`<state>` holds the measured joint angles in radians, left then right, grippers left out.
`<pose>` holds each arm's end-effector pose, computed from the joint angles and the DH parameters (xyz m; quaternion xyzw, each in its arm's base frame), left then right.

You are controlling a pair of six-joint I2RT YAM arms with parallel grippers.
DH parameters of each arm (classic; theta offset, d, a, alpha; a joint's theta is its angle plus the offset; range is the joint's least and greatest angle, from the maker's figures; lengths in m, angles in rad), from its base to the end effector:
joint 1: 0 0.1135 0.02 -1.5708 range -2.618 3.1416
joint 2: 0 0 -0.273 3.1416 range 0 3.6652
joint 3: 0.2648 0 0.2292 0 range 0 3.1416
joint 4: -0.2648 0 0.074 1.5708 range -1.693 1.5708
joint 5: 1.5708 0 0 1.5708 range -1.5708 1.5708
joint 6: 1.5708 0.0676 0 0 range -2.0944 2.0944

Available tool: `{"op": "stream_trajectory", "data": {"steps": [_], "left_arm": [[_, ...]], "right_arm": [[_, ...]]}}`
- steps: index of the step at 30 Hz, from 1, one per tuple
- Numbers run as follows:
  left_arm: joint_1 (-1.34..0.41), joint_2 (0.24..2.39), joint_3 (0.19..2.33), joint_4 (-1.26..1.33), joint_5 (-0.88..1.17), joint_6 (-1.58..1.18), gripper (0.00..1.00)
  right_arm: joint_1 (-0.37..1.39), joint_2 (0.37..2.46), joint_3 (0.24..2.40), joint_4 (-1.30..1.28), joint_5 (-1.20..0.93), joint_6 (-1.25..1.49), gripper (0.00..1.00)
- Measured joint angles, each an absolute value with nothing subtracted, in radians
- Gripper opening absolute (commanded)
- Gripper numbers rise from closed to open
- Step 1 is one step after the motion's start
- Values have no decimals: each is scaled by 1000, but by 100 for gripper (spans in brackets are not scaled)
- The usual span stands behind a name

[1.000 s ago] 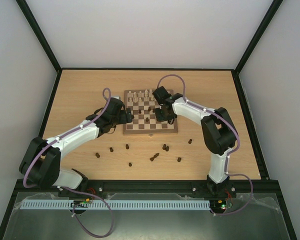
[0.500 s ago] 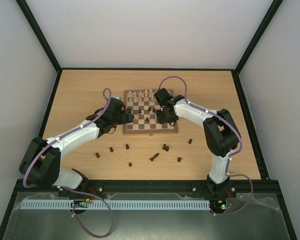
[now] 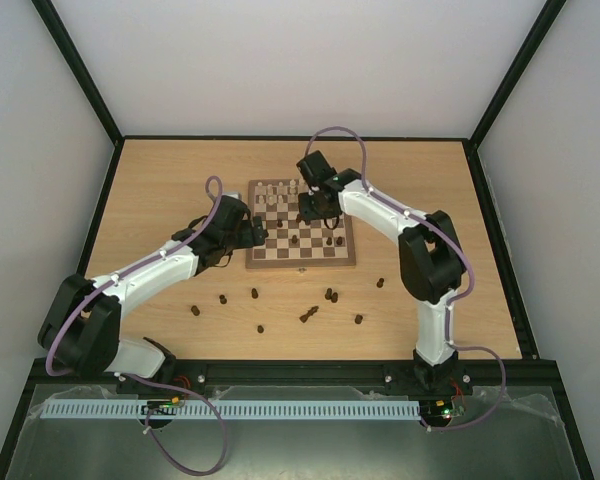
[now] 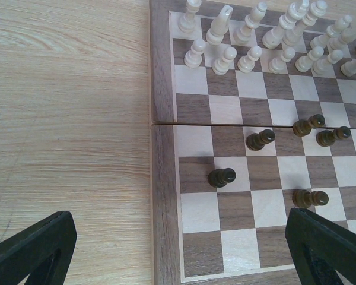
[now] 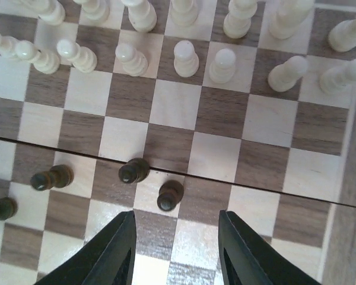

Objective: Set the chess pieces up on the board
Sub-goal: Pick up the chess piece from the chessboard.

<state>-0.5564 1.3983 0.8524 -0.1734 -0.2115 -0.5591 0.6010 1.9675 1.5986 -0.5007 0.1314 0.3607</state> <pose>0.2612 -0.1457 0.2266 -0.0448 0.9056 -0.1358 0.3993 0.3716 0.2440 0.2337 -0.0899 0.9331 0.1038 0.3324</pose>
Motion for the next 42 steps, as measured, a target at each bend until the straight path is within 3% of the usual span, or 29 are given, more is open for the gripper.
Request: {"op": "stream_trajectory", "data": {"steps": [14, 20, 42], "left_arm": [[-556, 1398, 853, -176, -218, -557, 99], [-556, 1398, 853, -176, -219, -557, 100], [-556, 1398, 854, -176, -218, -557, 100]], "right_arm": [[601, 2114, 1677, -527, 132, 347, 29], [601, 2125, 1712, -530, 131, 341, 16], [604, 2041, 1548, -528, 121, 340, 11]]}}
